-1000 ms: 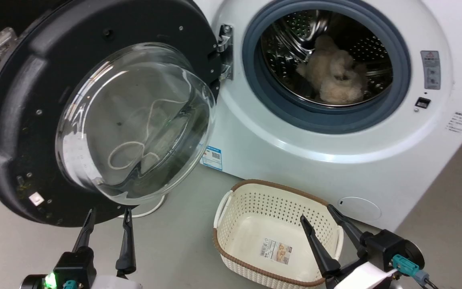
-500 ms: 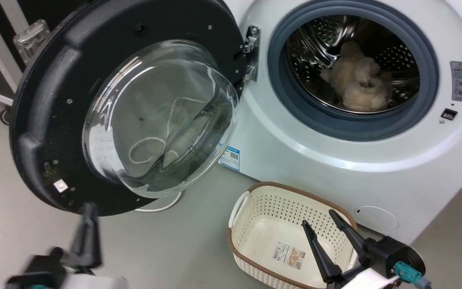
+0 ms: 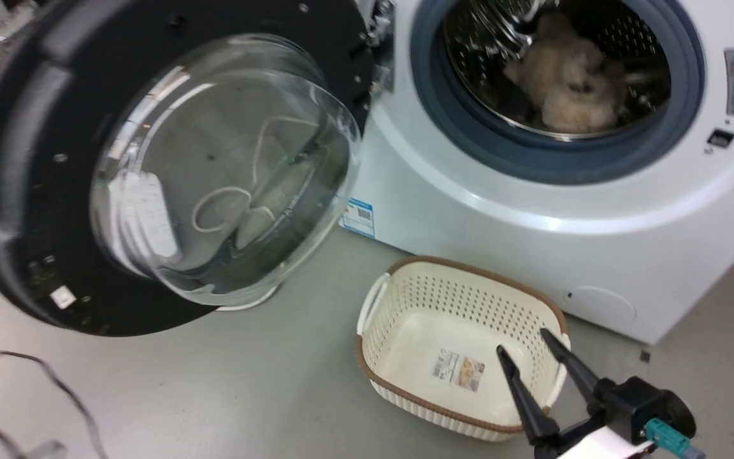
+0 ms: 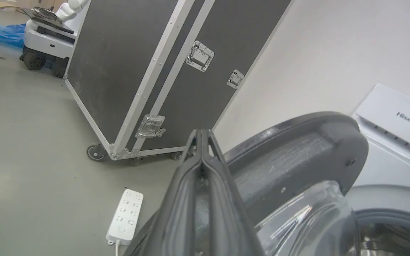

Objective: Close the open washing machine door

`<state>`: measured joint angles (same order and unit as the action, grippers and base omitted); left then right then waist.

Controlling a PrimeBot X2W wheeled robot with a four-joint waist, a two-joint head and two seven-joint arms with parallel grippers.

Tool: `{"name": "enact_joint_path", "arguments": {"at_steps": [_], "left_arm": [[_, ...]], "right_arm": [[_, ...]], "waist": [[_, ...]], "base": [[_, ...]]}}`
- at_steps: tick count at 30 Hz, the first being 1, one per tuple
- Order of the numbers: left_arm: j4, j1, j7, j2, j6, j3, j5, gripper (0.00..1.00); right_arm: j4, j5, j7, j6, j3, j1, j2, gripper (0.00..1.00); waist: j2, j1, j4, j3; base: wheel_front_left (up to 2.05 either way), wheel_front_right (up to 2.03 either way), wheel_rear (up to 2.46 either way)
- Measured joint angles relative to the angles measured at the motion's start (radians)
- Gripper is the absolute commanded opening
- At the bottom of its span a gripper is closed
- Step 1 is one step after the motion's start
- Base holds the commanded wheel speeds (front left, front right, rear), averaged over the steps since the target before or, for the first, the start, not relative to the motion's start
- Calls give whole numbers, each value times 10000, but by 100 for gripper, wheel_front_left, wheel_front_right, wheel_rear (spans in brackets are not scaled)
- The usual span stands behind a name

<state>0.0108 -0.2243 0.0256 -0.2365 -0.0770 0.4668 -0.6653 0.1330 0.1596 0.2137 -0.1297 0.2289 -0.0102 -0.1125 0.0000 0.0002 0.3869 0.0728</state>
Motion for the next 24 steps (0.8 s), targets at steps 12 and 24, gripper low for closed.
{"name": "enact_joint_path", "arguments": {"at_steps": [12, 24], "left_arm": [[4034, -2738, -5799, -1699, 1889, 1793, -5200, 0], [3503, -1511, -8105, -1484, 802, 1896, -6560, 0]], "right_arm": [[-44, 255, 173, 0, -59, -374, -376, 100], [257, 353, 265, -2, -67, -489, -286, 100]], "waist": [[0, 0, -662, 728], [0, -2, -1248, 362]], "base": [[0, 0, 0], [0, 0, 0]]}}
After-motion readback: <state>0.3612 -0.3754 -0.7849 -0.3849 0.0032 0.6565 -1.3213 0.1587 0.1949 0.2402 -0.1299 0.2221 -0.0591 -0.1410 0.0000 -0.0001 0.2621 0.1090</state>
